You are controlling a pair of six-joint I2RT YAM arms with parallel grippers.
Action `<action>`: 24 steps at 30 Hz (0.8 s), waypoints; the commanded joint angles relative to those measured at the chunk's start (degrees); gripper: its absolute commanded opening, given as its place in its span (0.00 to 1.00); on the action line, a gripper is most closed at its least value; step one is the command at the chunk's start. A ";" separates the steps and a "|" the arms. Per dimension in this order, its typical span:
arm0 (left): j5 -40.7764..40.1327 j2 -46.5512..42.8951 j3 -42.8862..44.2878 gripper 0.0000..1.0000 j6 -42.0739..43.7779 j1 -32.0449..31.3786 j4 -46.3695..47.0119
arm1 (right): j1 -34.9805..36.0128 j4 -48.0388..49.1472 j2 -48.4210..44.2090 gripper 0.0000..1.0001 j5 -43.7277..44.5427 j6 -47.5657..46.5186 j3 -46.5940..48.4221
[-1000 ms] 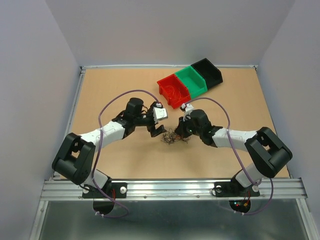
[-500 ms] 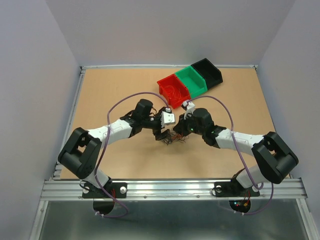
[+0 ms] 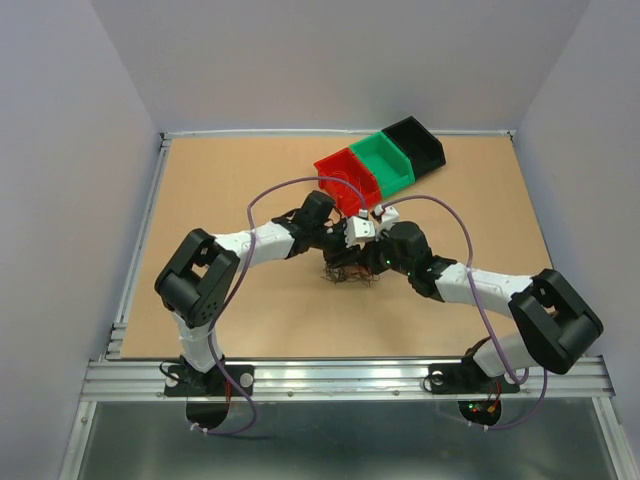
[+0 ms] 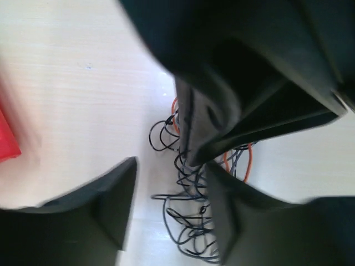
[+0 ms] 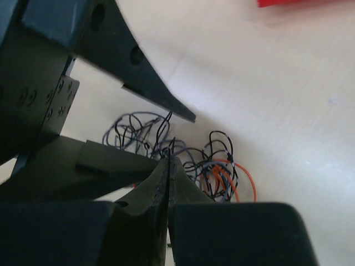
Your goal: Untangle the cables
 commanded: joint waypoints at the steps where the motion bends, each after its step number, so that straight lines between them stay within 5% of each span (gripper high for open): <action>1: -3.31 3.15 4.57 0.51 -1.35 -1.08 -3.84 | 0.56 2.83 -2.72 0.00 4.07 1.36 -1.23; 7: -3.32 3.17 5.10 0.02 -1.35 -1.08 -5.77 | 0.47 1.96 -4.13 0.00 14.97 2.85 -2.55; 20: 1.41 -7.81 0.36 0.00 -3.37 7.52 -4.54 | -0.32 4.59 -22.03 0.01 30.88 7.16 -10.90; 24: 3.45 -14.14 -2.54 0.00 -4.95 11.13 -2.79 | -0.32 6.96 -28.47 0.01 28.97 6.02 -12.92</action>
